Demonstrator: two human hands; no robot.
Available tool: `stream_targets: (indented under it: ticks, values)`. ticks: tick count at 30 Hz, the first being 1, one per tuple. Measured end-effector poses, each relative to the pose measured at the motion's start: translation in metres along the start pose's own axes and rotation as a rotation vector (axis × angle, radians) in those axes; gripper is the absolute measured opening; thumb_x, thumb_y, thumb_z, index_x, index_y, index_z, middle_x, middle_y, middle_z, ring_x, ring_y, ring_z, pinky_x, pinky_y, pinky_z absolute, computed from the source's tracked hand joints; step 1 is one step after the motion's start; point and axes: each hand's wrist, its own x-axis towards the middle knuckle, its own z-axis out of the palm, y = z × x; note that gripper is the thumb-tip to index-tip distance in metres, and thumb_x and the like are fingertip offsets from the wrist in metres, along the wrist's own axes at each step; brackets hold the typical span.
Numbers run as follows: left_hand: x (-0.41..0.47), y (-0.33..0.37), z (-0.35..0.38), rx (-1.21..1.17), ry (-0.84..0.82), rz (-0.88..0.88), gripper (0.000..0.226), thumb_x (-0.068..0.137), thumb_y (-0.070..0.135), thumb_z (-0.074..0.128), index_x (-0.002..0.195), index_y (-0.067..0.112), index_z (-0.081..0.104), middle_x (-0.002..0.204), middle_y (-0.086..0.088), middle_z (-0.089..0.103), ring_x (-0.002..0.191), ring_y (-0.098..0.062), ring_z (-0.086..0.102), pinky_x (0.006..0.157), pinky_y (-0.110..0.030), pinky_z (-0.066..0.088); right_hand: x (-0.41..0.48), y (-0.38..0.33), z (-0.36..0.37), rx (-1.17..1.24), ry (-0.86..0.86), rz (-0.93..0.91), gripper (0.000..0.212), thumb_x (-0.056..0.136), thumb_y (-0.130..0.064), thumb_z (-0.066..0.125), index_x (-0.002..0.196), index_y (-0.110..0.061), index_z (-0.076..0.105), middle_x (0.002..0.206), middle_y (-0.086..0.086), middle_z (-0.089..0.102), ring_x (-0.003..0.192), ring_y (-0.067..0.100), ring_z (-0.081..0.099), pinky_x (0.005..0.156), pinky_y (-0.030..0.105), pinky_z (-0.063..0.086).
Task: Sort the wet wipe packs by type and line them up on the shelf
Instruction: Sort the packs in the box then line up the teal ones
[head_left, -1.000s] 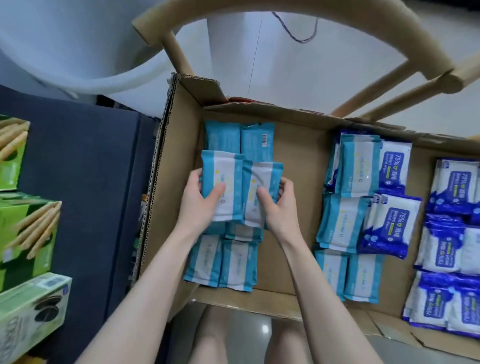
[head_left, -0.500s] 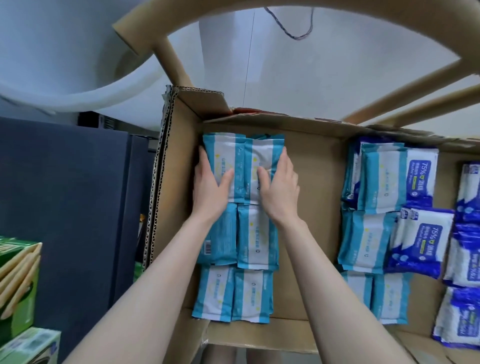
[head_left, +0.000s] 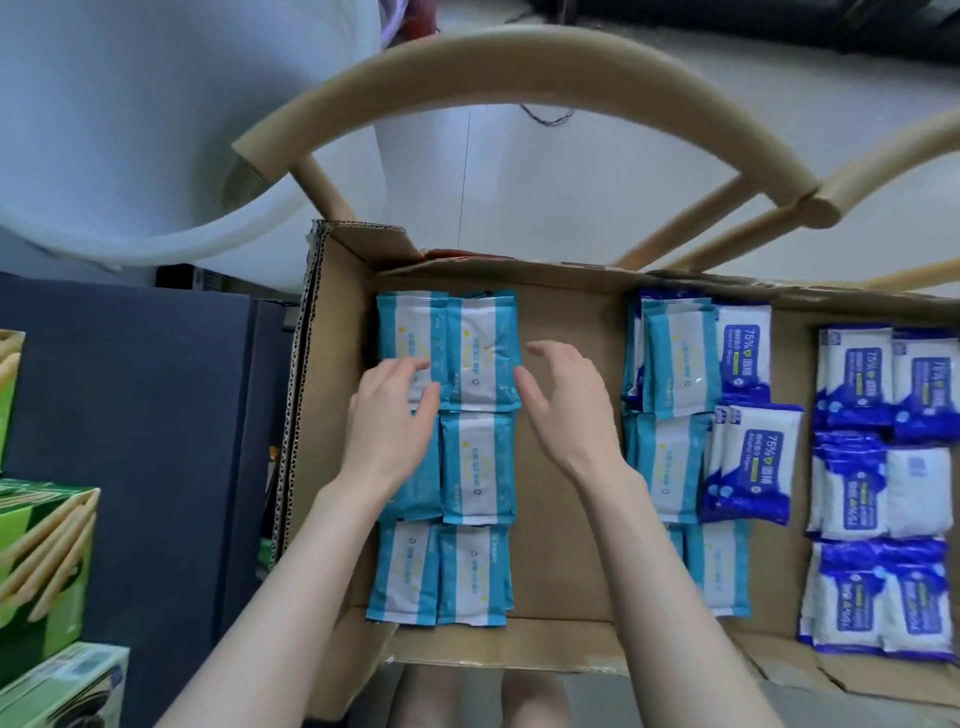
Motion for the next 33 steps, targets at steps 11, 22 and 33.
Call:
stream_targets:
  ticks: [11, 22, 33]
  values:
    - [-0.106, 0.078, 0.068, -0.049, -0.024, 0.139, 0.027, 0.091, 0.024, 0.051, 0.111, 0.01, 0.063, 0.107, -0.003, 0.065, 0.104, -0.02, 0.059, 0.092, -0.035, 0.044, -0.116, 0.093, -0.073, 0.099, 0.119, 0.118, 0.026, 0.095, -0.02, 0.053, 0.118, -0.009, 0.059, 0.12, 0.003, 0.06, 0.115, 0.019, 0.05, 0.089, 0.016, 0.029]
    - [-0.211, 0.12, 0.231, -0.169, -0.024, -0.138, 0.019, 0.09, 0.008, 0.057, 0.109, 0.008, 0.063, 0.104, -0.002, 0.065, 0.098, -0.016, 0.058, 0.083, -0.016, 0.035, -0.202, 0.241, -0.091, 0.078, -0.097, 0.202, 0.024, 0.096, -0.02, 0.051, 0.115, -0.008, 0.06, 0.118, 0.006, 0.061, 0.11, 0.025, 0.053, 0.09, 0.032, 0.038]
    - [-0.196, 0.093, 0.294, -0.208, -0.031, -0.48, 0.059, 0.088, 0.024, 0.064, 0.137, 0.008, 0.037, 0.136, -0.008, 0.041, 0.126, -0.022, 0.041, 0.105, -0.033, 0.034, -0.188, 0.289, -0.043, 0.172, -0.083, 0.342, 0.037, 0.092, -0.022, 0.059, 0.124, -0.005, 0.053, 0.126, 0.01, 0.049, 0.116, 0.027, 0.048, 0.097, 0.031, 0.037]
